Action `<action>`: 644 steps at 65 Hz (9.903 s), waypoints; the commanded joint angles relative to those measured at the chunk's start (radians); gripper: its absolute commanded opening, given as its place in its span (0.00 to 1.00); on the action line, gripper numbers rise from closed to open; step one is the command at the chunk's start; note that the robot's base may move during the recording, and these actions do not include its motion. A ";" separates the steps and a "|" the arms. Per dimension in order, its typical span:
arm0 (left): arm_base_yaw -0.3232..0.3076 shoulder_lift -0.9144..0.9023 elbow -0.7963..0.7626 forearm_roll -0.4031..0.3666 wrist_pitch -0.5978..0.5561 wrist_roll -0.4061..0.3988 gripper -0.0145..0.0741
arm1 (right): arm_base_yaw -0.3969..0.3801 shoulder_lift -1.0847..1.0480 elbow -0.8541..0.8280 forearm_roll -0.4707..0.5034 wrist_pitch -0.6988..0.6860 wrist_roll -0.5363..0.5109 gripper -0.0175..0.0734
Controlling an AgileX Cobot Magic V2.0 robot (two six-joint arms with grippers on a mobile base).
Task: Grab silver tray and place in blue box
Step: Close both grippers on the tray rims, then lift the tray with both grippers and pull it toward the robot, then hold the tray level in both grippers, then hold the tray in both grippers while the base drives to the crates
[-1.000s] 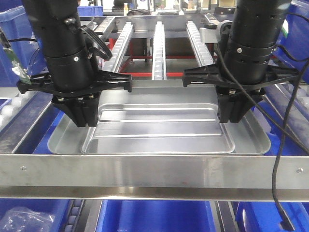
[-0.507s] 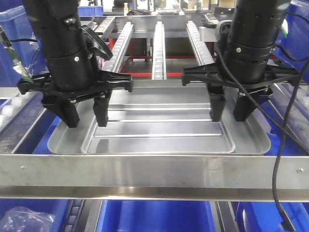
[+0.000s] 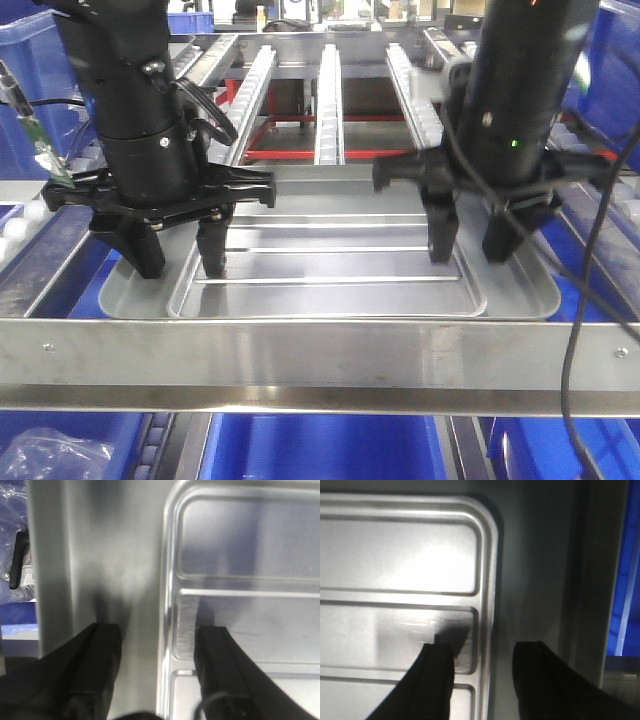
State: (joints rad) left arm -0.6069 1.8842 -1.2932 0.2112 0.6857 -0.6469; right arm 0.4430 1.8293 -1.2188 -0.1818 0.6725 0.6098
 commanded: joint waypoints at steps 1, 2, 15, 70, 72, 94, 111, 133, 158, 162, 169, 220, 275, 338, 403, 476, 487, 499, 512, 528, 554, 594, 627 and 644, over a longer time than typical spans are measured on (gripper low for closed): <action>0.002 -0.046 -0.029 0.004 -0.041 -0.011 0.46 | -0.004 -0.036 -0.034 -0.009 -0.037 -0.007 0.64; 0.002 -0.046 -0.029 0.001 -0.042 -0.011 0.46 | -0.004 -0.034 -0.034 -0.009 -0.037 -0.007 0.64; 0.002 -0.019 -0.029 -0.008 -0.035 -0.011 0.46 | -0.004 -0.020 -0.034 0.008 -0.039 -0.006 0.64; 0.002 -0.013 -0.027 -0.009 -0.010 -0.011 0.35 | -0.004 -0.020 -0.034 0.008 -0.042 -0.006 0.51; 0.002 -0.013 -0.027 -0.009 -0.010 -0.011 0.32 | -0.004 -0.020 -0.034 0.008 -0.041 -0.006 0.48; 0.002 -0.013 -0.027 -0.009 0.005 -0.011 0.15 | -0.004 -0.020 -0.034 0.008 -0.042 -0.006 0.27; 0.002 -0.013 -0.027 -0.009 0.012 -0.011 0.15 | -0.004 -0.020 -0.034 0.008 -0.043 -0.006 0.26; 0.002 -0.013 -0.027 -0.009 0.016 -0.011 0.15 | -0.004 -0.020 -0.034 0.008 -0.043 -0.006 0.26; 0.002 -0.071 -0.113 0.031 0.150 -0.011 0.15 | -0.004 -0.078 -0.128 0.008 0.094 0.038 0.26; 0.002 -0.105 -0.135 0.035 0.187 -0.011 0.15 | 0.002 -0.115 -0.134 0.008 0.115 0.056 0.26; 0.002 -0.177 -0.142 0.026 0.209 -0.011 0.15 | 0.031 -0.170 -0.132 0.007 0.142 0.088 0.26; -0.393 -0.594 0.255 0.217 0.256 -0.434 0.15 | 0.422 -0.623 0.306 -0.259 0.170 0.593 0.26; -0.463 -0.601 0.263 0.217 0.301 -0.454 0.15 | 0.493 -0.644 0.331 -0.324 0.193 0.659 0.26; -0.463 -0.601 0.263 0.234 0.298 -0.493 0.15 | 0.493 -0.644 0.331 -0.339 0.195 0.616 0.26; -0.463 -0.601 0.263 0.234 0.300 -0.493 0.15 | 0.493 -0.644 0.331 -0.339 0.198 0.616 0.26; -0.463 -0.598 0.263 0.232 0.300 -0.493 0.15 | 0.493 -0.644 0.331 -0.339 0.198 0.616 0.26; -0.463 -0.598 0.263 0.232 0.300 -0.493 0.15 | 0.493 -0.644 0.331 -0.339 0.198 0.616 0.26; -0.463 -0.598 0.263 0.232 0.300 -0.493 0.15 | 0.493 -0.644 0.331 -0.339 0.198 0.616 0.26; -0.463 -0.598 0.263 0.232 0.300 -0.493 0.15 | 0.493 -0.644 0.331 -0.339 0.198 0.616 0.26; -0.463 -0.598 0.263 0.228 0.300 -0.493 0.15 | 0.493 -0.644 0.331 -0.339 0.198 0.616 0.26; -0.463 -0.598 0.263 0.228 0.300 -0.493 0.15 | 0.493 -0.644 0.331 -0.339 0.198 0.616 0.26; -0.463 -0.598 0.263 0.228 0.300 -0.493 0.15 | 0.493 -0.644 0.331 -0.339 0.198 0.616 0.26; -0.463 -0.598 0.263 0.228 0.302 -0.493 0.15 | 0.493 -0.644 0.331 -0.339 0.198 0.616 0.26; -0.463 -0.598 0.263 0.228 0.302 -0.493 0.15 | 0.493 -0.644 0.331 -0.339 0.198 0.616 0.26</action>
State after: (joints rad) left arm -1.0606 1.3138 -1.0032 0.4222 1.0174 -1.1301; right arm 0.9314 1.2123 -0.8582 -0.4706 0.9137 1.2342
